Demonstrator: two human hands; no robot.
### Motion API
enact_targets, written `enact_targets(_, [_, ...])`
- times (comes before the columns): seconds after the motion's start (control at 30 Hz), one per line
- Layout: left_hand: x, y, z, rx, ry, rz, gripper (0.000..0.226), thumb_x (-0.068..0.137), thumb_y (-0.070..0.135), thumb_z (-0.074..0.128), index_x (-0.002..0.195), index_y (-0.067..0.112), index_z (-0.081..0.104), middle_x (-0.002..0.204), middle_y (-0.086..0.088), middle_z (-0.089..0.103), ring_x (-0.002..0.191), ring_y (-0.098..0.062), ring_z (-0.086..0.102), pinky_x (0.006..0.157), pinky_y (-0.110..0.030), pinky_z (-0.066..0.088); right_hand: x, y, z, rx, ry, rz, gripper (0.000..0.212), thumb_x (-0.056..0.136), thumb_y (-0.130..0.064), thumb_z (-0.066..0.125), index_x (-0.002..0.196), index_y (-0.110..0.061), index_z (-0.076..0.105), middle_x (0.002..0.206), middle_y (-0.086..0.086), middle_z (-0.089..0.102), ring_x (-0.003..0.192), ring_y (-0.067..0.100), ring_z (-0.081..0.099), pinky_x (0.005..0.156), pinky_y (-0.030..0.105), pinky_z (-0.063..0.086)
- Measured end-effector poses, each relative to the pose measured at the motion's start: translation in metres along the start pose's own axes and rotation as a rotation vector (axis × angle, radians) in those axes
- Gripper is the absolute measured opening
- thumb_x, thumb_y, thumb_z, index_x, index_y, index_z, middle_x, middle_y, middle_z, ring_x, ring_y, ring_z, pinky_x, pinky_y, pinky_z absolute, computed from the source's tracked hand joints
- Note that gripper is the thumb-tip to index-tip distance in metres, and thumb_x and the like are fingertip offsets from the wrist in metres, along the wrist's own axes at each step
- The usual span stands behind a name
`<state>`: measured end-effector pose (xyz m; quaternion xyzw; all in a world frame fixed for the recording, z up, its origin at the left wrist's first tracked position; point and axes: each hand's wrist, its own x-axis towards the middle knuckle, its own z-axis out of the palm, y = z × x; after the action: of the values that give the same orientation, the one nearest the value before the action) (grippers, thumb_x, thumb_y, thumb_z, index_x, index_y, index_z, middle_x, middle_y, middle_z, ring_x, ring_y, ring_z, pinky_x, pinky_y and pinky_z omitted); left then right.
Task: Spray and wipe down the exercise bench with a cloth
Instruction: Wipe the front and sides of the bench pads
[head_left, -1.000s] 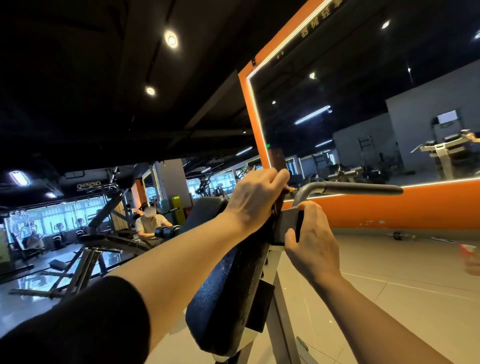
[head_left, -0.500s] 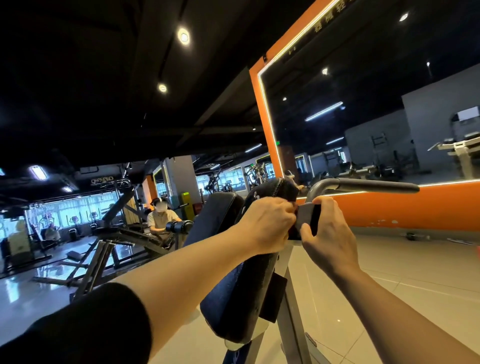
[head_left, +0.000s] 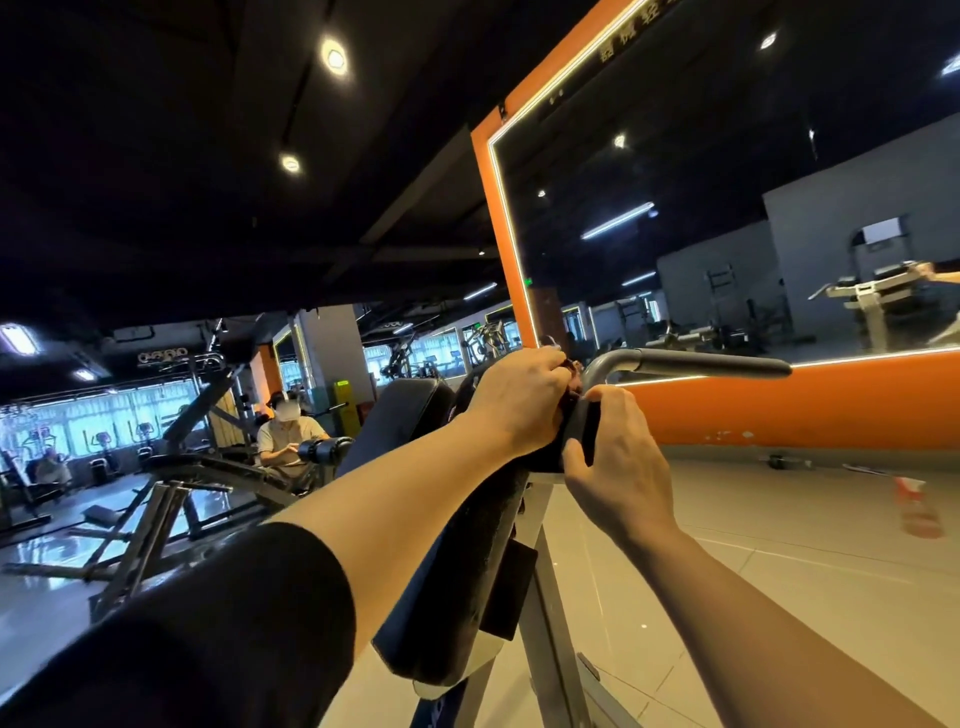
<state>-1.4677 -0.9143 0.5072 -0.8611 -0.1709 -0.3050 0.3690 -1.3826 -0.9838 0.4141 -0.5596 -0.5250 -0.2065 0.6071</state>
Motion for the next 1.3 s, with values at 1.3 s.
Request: enact_targets(1.3, [-0.217,0.043,-0.041,-0.023,-0.036,0.111,0.043,0.08,0.028,0.067,0.117,0.012,0.054,0.109,-0.012,0.063,0.081,-0.022,0.059,0.062,-0.031,0.055,-0.032,-0.038,-0.04,-0.783,-0.512,-0.126,0.067,0.093,-0.025,0.045,0.153,-0.015,0.015,0.163,0.007,0.004,0.146,0.029,0.02,0.114,0.066,0.007])
